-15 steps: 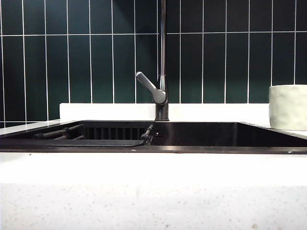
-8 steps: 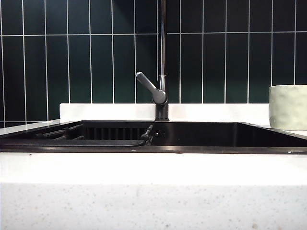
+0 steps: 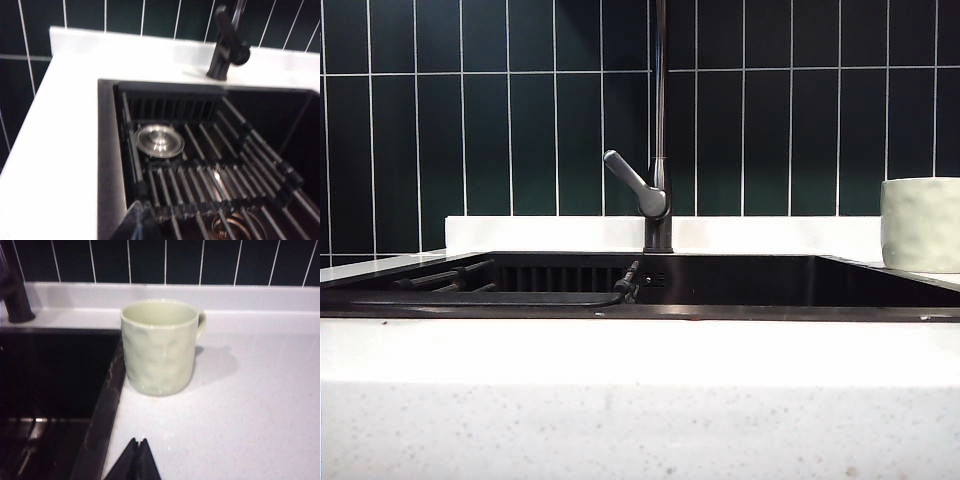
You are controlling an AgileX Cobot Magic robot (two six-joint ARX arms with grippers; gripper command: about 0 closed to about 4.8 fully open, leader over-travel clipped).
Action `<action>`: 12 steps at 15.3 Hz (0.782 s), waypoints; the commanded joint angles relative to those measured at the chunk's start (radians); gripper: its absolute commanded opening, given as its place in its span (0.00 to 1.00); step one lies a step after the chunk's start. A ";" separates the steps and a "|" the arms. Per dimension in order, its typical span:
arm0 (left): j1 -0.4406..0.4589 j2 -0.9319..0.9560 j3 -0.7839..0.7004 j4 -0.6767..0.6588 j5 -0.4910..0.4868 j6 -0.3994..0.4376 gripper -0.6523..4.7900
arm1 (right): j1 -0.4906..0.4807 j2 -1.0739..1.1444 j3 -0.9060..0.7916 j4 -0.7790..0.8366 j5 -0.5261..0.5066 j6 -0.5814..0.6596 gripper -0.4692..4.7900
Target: Pick up the mug next to the sink, go to the faucet to get some water, pour the water into the sink, and finally put the mug back to its place.
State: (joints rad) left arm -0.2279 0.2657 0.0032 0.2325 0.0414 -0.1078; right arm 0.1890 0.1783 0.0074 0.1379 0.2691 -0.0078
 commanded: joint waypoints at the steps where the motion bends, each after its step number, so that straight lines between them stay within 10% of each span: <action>1: 0.001 -0.057 0.004 0.010 -0.025 0.014 0.11 | 0.000 -0.051 -0.003 0.032 0.002 -0.019 0.07; 12: 0.002 -0.265 0.004 -0.140 -0.040 0.048 0.11 | 0.000 -0.179 -0.006 -0.042 0.020 -0.022 0.07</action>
State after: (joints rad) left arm -0.2268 0.0006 0.0055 0.0822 -0.0006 -0.0639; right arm 0.1894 0.0010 0.0051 0.0841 0.2882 -0.0273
